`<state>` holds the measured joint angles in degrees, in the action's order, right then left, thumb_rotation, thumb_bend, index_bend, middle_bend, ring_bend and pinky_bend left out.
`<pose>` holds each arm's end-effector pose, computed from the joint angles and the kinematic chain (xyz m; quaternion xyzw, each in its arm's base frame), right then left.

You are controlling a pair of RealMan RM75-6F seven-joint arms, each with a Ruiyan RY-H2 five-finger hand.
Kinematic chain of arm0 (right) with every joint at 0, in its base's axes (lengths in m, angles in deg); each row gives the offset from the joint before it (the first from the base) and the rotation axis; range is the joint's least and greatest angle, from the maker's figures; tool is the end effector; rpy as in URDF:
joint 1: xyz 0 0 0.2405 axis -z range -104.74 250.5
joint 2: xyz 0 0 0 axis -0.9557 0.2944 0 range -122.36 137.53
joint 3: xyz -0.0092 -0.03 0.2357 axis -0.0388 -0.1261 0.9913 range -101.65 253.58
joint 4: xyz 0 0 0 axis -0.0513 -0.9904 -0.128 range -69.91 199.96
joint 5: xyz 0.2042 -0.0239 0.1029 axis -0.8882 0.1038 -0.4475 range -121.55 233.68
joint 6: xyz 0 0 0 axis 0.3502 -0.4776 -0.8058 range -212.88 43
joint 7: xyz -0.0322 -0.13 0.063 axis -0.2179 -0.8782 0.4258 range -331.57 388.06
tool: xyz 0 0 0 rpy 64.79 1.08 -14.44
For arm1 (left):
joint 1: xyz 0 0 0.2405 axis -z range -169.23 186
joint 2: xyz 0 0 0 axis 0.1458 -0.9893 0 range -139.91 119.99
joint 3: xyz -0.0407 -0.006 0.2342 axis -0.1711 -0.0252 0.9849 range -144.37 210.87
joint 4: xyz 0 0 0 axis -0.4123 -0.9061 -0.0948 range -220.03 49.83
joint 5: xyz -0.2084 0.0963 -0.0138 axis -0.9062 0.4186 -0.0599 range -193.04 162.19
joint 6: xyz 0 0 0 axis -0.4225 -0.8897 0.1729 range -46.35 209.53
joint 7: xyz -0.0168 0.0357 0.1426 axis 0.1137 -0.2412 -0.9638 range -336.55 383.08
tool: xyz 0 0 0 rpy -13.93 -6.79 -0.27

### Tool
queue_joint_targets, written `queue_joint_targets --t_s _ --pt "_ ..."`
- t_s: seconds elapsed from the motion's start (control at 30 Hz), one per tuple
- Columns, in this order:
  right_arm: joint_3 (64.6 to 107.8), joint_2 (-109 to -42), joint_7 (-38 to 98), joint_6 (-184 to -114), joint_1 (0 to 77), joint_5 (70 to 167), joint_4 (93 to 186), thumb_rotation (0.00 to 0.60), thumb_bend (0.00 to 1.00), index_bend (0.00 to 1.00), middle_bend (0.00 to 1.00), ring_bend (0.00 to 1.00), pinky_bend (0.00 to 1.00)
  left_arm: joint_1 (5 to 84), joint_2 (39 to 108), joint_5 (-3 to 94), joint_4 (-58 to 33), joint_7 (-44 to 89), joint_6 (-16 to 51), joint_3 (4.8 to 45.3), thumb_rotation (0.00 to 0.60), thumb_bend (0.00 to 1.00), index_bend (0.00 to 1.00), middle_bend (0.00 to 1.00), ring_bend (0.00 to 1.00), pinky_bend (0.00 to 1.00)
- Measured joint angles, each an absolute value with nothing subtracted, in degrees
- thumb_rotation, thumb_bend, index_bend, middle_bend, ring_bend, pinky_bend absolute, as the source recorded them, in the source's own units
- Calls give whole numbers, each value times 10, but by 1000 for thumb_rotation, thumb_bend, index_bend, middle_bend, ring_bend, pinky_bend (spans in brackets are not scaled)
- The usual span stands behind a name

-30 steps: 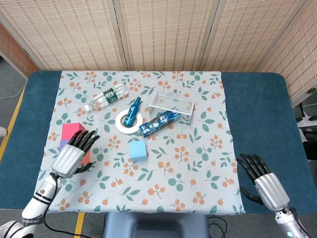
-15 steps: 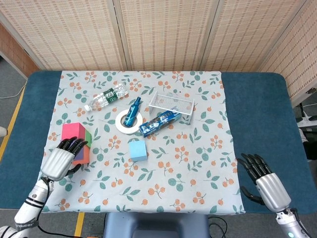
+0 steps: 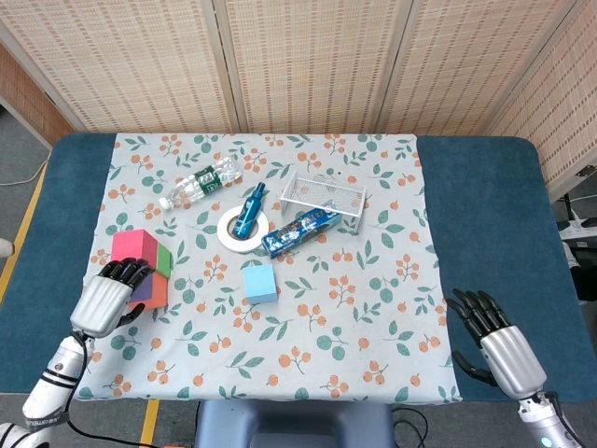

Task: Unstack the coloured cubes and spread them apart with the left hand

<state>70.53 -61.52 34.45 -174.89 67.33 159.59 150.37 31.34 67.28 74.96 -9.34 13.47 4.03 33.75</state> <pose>-0.2814 -0.1493 0.0911 0.6794 -0.3635 0.4437 0.4575 -0.2670 0.2676 0.0580 -0.7395 -0.2341 -0.3622 0.5169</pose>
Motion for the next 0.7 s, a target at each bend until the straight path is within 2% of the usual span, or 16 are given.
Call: queue_joint_targets --t_s 0.4,0.7 --pt "704 -615 345 -1751 674 1599 1505 600 247 0 0 0 0 298 661 761 -79 155 30 345 600 275 260 206 189 384" --pt "703 -614 346 -1750 674 1599 1506 600 247 0 0 0 0 289 656 769 -74 150 18 343 600 276 224 184 178 419"
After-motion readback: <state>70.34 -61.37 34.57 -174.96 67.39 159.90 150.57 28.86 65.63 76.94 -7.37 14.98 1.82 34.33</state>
